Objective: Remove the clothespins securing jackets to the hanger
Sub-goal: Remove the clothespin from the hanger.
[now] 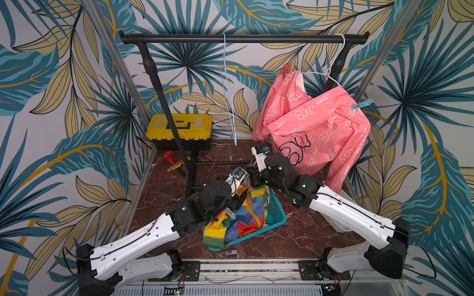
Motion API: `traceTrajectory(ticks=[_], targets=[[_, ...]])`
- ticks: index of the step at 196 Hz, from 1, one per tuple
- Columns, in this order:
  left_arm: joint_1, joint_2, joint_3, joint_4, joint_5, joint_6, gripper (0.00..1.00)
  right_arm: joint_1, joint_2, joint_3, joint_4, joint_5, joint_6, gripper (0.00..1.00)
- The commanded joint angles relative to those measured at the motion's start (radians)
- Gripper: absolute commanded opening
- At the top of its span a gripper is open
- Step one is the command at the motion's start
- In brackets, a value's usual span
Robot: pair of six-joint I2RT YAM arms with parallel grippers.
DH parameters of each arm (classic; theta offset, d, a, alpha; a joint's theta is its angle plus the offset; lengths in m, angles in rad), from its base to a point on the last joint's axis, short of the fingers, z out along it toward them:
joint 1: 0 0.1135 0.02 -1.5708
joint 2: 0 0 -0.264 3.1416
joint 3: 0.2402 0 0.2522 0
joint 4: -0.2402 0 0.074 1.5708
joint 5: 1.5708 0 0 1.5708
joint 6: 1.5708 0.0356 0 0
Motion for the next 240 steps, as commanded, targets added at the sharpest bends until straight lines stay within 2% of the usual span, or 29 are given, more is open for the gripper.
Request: traceTrajectory(ticks=[1, 26, 39, 78, 112, 135, 144, 167, 205, 211, 223, 240], targets=[[0.013, 0.041, 0.052, -0.067, 0.029, 0.019, 0.77, 0.011, -0.018, -0.035, -0.043, -0.061, 0.033, 0.0], [0.022, 0.084, 0.07, -0.067, 0.106, 0.025, 0.76, 0.016, -0.025, -0.044, -0.039, -0.053, 0.032, 0.0], [0.032, 0.115, 0.083, -0.079, 0.096, 0.023, 0.75, 0.017, -0.028, -0.047, -0.039, -0.056, 0.031, 0.0], [0.078, 0.159, 0.079, -0.083, 0.101, 0.004, 0.61, 0.02, -0.047, -0.062, -0.033, -0.062, 0.031, 0.0], [0.079, 0.166, 0.064, -0.092, 0.122, 0.003, 0.63, 0.021, -0.062, -0.076, -0.028, -0.045, 0.031, 0.0], [0.08, 0.173, 0.039, -0.091, 0.101, -0.007, 0.61, 0.02, -0.076, -0.086, -0.013, -0.036, 0.027, 0.0], [0.08, 0.172, 0.026, -0.092, 0.103, -0.017, 0.56, 0.02, -0.073, -0.084, -0.012, -0.039, 0.027, 0.0], [0.08, 0.187, 0.029, -0.092, 0.11, -0.024, 0.34, 0.021, -0.062, -0.075, -0.006, -0.073, 0.034, 0.0], [0.08, 0.188, 0.042, -0.092, 0.119, -0.03, 0.07, 0.021, -0.067, -0.082, 0.002, -0.091, 0.037, 0.0], [0.08, 0.186, 0.041, -0.091, 0.119, -0.028, 0.0, 0.022, -0.072, -0.085, 0.003, -0.09, 0.038, 0.03], [0.08, 0.181, 0.034, -0.092, 0.124, -0.027, 0.0, 0.022, -0.083, -0.091, -0.001, -0.077, 0.04, 0.14], [0.078, 0.164, 0.016, -0.09, 0.143, -0.023, 0.0, 0.019, -0.11, -0.112, -0.003, -0.044, 0.048, 0.42]])
